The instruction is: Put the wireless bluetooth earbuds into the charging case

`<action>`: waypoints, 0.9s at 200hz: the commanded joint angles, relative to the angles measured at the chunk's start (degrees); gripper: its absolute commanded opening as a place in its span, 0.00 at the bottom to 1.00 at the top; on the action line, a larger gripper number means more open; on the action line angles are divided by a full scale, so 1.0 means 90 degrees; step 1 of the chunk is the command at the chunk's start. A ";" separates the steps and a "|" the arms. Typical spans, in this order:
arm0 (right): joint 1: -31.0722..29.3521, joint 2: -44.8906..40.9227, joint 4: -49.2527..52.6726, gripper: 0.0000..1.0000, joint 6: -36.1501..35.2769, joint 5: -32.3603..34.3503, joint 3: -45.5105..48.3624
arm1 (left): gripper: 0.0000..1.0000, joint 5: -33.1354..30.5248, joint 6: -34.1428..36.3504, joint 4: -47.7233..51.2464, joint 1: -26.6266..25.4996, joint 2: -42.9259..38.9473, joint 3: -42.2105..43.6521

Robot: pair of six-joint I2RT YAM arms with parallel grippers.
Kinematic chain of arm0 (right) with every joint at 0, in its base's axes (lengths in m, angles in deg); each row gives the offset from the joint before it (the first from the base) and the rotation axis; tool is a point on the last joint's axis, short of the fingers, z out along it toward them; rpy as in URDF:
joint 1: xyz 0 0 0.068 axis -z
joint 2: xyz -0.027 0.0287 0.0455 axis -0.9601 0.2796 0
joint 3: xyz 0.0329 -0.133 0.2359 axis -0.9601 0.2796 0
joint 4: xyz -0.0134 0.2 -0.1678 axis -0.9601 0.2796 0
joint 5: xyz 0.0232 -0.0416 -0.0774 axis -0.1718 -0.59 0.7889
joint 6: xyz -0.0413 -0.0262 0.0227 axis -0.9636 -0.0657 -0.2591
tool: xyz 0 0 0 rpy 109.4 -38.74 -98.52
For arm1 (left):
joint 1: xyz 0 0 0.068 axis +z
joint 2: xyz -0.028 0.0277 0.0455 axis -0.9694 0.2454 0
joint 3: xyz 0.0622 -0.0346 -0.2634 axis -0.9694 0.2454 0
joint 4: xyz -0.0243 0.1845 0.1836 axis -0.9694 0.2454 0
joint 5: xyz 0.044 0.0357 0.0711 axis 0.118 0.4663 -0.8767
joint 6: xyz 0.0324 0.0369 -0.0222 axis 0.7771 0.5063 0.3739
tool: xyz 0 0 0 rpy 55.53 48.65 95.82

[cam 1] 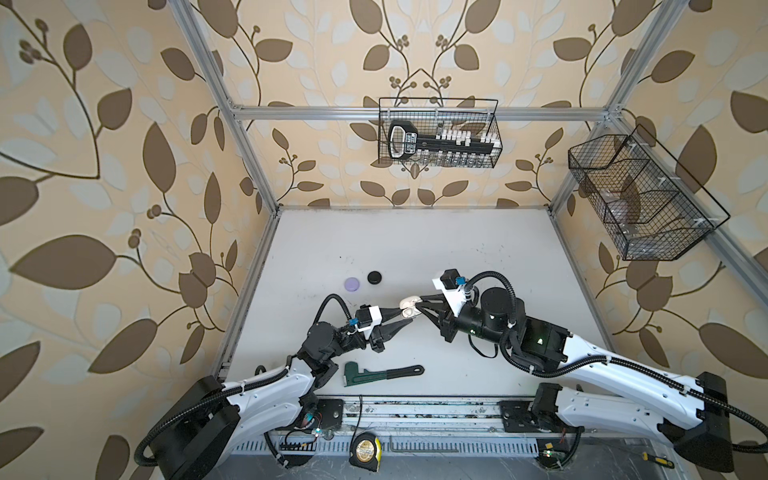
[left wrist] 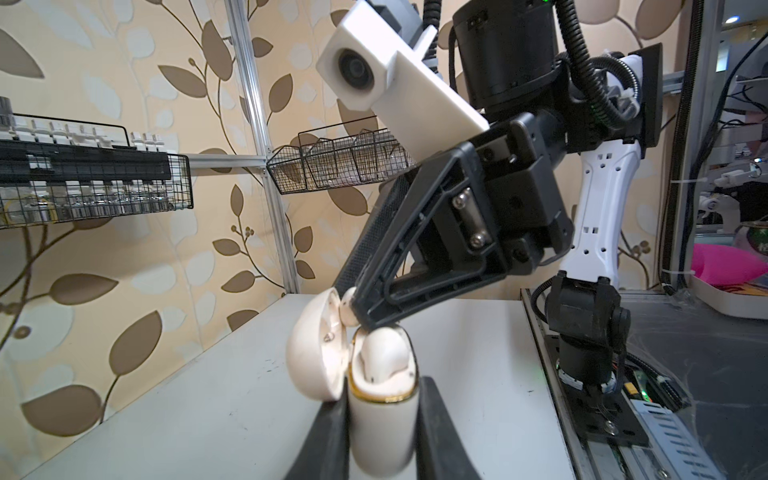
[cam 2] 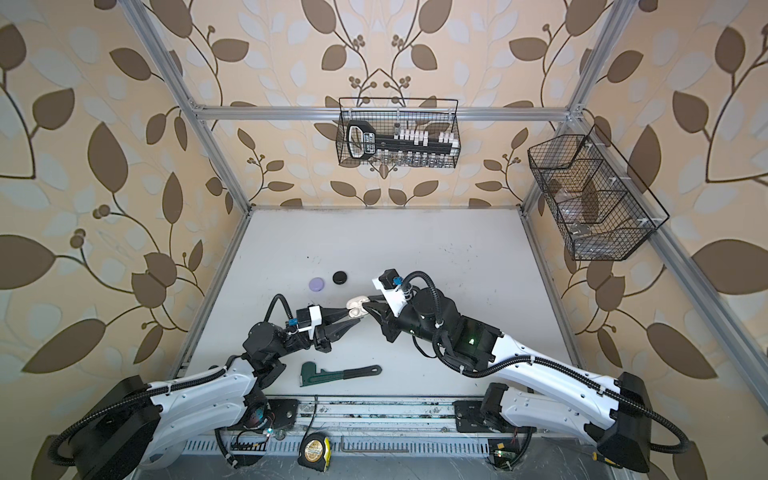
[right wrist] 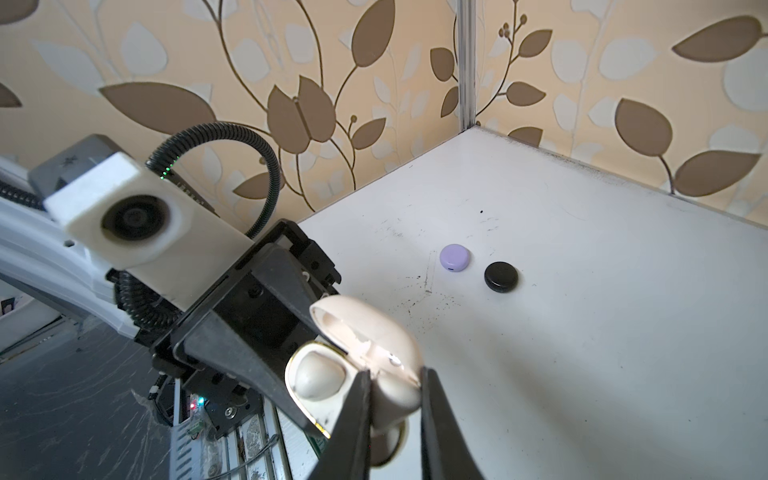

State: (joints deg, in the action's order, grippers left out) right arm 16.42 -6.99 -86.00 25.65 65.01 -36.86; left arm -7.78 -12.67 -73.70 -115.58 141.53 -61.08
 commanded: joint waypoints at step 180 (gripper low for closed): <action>-0.0191 -0.1113 0.0863 0.50 0.0219 0.0734 -0.0135 | 0.00 0.0124 -0.0004 0.0163 -0.0003 0.0143 -0.0350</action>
State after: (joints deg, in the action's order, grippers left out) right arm 15.02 -15.75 -80.76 23.74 67.18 -36.44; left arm -5.59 -13.04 -70.84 -115.58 143.28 -62.74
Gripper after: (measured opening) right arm 0.510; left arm 0.237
